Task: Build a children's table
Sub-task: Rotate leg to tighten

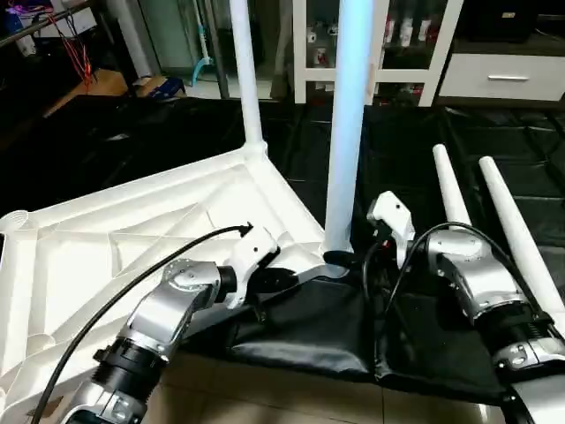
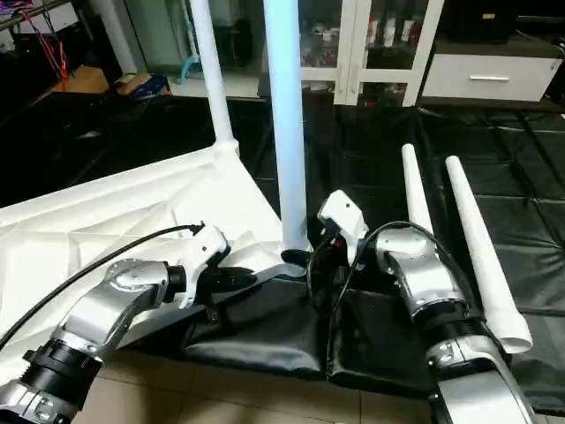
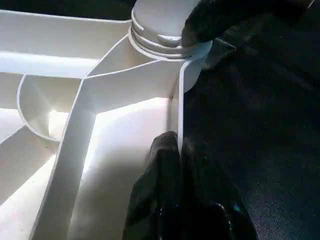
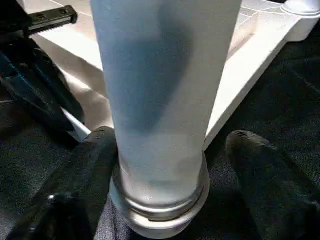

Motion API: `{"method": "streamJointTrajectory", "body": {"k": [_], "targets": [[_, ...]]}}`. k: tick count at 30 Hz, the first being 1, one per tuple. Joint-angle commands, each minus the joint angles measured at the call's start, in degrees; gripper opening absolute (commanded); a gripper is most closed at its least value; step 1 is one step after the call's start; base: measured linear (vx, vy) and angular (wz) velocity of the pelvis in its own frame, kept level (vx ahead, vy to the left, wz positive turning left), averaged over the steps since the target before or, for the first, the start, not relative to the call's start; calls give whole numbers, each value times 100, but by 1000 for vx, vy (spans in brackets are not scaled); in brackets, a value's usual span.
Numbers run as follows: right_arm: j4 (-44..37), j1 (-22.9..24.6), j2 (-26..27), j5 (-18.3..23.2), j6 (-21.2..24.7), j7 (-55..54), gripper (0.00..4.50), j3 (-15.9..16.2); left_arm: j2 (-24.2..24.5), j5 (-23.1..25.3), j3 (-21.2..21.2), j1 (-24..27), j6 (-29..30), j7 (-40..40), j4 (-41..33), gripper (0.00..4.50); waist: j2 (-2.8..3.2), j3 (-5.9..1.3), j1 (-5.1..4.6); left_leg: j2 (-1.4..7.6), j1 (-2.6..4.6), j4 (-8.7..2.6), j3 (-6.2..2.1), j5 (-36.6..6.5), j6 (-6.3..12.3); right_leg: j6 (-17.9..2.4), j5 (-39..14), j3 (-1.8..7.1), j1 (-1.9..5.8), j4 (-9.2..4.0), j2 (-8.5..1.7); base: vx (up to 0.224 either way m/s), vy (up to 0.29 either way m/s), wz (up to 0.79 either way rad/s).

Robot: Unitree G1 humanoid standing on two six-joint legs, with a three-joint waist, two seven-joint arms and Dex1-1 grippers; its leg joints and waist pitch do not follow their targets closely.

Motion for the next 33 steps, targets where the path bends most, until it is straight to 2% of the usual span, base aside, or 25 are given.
{"method": "streamJointTrajectory", "body": {"k": [1,2,7,8,9,13,14,15,19,20,21,22,23,24,25,26,27,28,30,31,33], "targets": [[68,-144,-13,-17,-38,86,341,53,83,61,-229,189,179,-180,95,0,-139,-336,22,273,75,-430,-133,-1301,604,-1408,-1320,117,238,-309,-113,0,0,0],[90,-138,-2,-22,-54,104,322,59,93,54,-231,197,186,-197,77,0,-136,-338,22,275,72,-429,-132,-1267,615,-1427,-1258,113,240,-308,-110,0,0,0],[125,-127,86,55,-9,143,294,-25,135,41,-246,195,189,-248,64,0,-124,-341,26,271,69,-419,-126,-1169,683,-1492,-1100,105,247,-290,-102,0,0,0],[135,-124,92,58,-14,148,281,-31,142,38,-248,195,194,-258,59,0,-127,-337,24,273,78,-425,-127,-1253,651,-1482,-1199,106,243,-301,-104,0,0,0],[134,-110,98,57,-26,146,272,-32,146,36,-250,192,195,-267,62,0,-104,-337,24,278,85,-431,-131,-1305,614,-1471,-1250,107,242,-300,-105,0,0,0],[107,4,195,133,-11,44,239,-132,145,36,-248,175,195,-283,81,0,-115,-334,3,275,81,-441,-135,-1401,552,-1455,-1270,107,245,-305,-102,0,0,0],[100,42,232,151,-2,-13,233,-165,140,32,-241,171,198,-285,85,0,-115,-334,1,275,84,-440,-130,-1410,548,-1456,-1272,114,239,-310,-106,0,0,0],[91,122,329,168,15,-209,229,-232,132,34,-230,159,196,-274,102,0,-90,-327,-4,274,81,-450,-136,-1455,525,-1439,-1327,112,241,-317,-106,0,0,0],[113,178,473,143,47,-624,218,-326,83,41,-196,136,178,-190,155,0,-99,-314,-46,271,81,-478,-149,-1689,405,-1372,-1563,106,235,-337,-100,0,0,0],[106,186,506,111,59,-744,215,-331,63,55,-193,123,165,-157,184,0,-96,-303,-63,267,83,-489,-154,-1830,343,-1325,-1726,104,227,-354,-99,0,0,0],[53,235,820,-13,257,-1663,215,-452,-132,174,-143,-14,56,194,462,0,-110,-295,-74,269,88,-495,-152,-1889,314,-1289,-1808,111,212,-369,-97,0,0,0],[30,249,976,-34,377,-2057,213,-529,-232,232,-113,-90,4,378,606,0,-83,-267,-100,258,111,-510,-156,-2061,202,-1211,-2066,118,172,-408,-97,0,0,0],[50,247,1165,-53,480,-2524,212,-626,-347,281,-77,-187,-43,569,772,0,-87,-265,-151,253,119,-534,-187,-2276,50,-1084,-2359,104,174,-421,-91,0,0,0],[109,228,1339,-79,527,-2881,211,-692,-472,326,-24,-303,-104,789,959,0,-68,-253,-211,236,136,-537,-190,-2493,-36,-995,-2547,109,122,-451,-85,0,0,0],[216,188,1526,-133,507,-3324,211,-756,-624,360,67,-446,-188,1082,1187,0,-85,-252,-216,239,152,-543,-206,-2593,-96,-939,-2650,97,125,-474,-89,-52,6,2],[216,188,1526,-133,507,-3324,211,-756,-624,360,67,-446,-188,1082,1187,0,-82,-246,-255,230,166,-547,-220,-2820,-169,-842,-2897,85,105,-498,-91,-52,6,2],[366,115,1792,-99,534,-3808,211,-872,-792,415,152,-641,-292,1422,1465,0,-51,-246,-267,230,156,-552,-240,-2886,-189,-809,-2946,82,114,-497,-105,0,0,0],[540,7,2132,-113,470,-4393,210,-952,-1014,470,307,-929,-446,1912,1840,0,-46,-227,-312,203,188,-547,-247,-3193,-231,-658,-3275,47,55,-561,-86,0,0,0],[585,-57,2327,-155,330,-4594,209,-918,-1102,510,366,-1103,-527,2139,2022,0,-56,-224,-354,186,243,-535,-268,-3420,-272,-535,-3552,12,13,-629,-92,-26,5,2],[594,-112,2489,-222,143,-4658,209,-823,-1175,518,453,-1263,-615,2313,2177,0,-49,-219,-354,184,238,-535,-280,-3454,-255,-501,-3580,-4,25,-639,-97,0,0,0],[560,-132,2554,-231,42,-4560,209,-769,-1196,518,498,-1333,-674,2341,2252,0,-47,-247,-398,197,147,-584,-302,-3309,-162,-500,-3306,-13,116,-632,-119,0,0,0]]}}
